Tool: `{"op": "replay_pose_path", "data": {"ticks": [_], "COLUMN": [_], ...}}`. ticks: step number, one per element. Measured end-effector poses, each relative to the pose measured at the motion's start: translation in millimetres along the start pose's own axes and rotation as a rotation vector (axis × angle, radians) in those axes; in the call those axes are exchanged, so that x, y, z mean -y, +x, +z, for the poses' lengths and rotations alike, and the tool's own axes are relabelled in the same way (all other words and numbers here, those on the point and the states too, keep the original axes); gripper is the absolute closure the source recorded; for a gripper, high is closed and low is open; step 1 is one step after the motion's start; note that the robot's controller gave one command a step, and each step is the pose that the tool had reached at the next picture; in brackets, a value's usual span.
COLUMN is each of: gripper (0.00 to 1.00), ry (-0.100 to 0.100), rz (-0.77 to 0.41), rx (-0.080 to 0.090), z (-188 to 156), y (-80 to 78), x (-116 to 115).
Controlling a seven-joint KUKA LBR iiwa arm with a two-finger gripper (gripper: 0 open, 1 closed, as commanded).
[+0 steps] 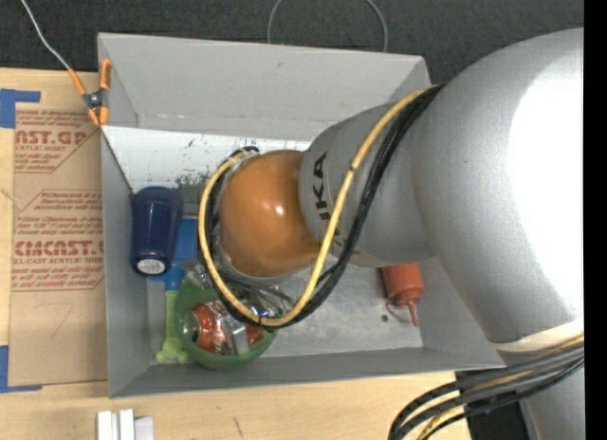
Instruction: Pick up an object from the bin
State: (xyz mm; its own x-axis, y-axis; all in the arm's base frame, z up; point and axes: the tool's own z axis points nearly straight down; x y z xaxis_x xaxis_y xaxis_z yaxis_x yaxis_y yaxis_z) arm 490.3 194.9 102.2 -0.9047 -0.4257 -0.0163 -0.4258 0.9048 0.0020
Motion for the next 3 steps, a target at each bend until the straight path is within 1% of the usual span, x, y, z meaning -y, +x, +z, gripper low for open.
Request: {"op": "replay_pose_path", "data": {"ticks": [1,2,3], "gripper": [0.0,1.0,1.0], "ry": [0.001,0.003,0.003], "rz": [-0.039,0.027,0.027], "rx": [-0.001,0.021,0.021], "z": [28.8,26.8,26.8], "y": [5.2,-0.4,-0.3], "x": [52.4,44.2,44.3]}}
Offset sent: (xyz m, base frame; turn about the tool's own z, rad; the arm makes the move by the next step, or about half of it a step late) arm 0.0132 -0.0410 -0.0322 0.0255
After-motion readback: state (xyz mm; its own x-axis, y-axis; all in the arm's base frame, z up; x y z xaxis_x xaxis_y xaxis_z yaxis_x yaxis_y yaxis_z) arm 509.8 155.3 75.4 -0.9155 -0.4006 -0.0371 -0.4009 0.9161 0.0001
